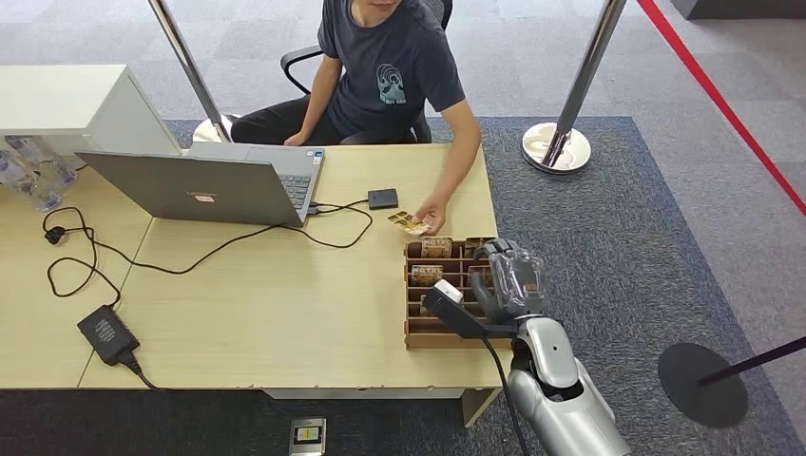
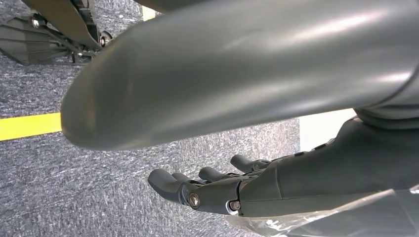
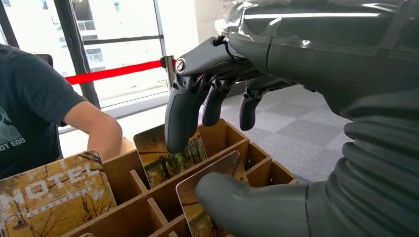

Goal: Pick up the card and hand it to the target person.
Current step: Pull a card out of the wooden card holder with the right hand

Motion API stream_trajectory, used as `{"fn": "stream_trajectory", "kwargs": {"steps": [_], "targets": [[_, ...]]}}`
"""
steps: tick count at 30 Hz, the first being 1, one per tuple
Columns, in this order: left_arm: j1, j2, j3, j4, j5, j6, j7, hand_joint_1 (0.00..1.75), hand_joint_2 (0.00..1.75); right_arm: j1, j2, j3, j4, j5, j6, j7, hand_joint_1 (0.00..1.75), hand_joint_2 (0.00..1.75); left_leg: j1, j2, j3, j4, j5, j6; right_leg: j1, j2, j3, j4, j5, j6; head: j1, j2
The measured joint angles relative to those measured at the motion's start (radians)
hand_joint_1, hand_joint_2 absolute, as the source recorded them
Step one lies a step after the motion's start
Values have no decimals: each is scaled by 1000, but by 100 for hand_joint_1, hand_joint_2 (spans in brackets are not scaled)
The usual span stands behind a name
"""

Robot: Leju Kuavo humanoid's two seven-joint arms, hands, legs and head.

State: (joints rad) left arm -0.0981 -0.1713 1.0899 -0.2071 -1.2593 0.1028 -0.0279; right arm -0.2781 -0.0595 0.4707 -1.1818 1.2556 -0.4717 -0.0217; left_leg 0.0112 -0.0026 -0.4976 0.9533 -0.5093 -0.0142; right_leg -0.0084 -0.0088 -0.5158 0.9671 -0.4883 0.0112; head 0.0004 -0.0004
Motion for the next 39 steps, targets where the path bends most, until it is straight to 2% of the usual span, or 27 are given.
{"fn": "stream_trajectory", "kwargs": {"steps": [12,39], "targets": [[0,0,0,1,0,-3,8,0,0,-7,4,-6,51,-13,-2,1,86,175,0,0,0,0,0,0,0,0,0,0,0,0,0,0],[0,-1,0,4,-8,-3,-3,0,0,-9,16,-31,61,19,6,16,114,175,0,0,1,0,0,0,0,0,0,0,0,0,0,0]]}}
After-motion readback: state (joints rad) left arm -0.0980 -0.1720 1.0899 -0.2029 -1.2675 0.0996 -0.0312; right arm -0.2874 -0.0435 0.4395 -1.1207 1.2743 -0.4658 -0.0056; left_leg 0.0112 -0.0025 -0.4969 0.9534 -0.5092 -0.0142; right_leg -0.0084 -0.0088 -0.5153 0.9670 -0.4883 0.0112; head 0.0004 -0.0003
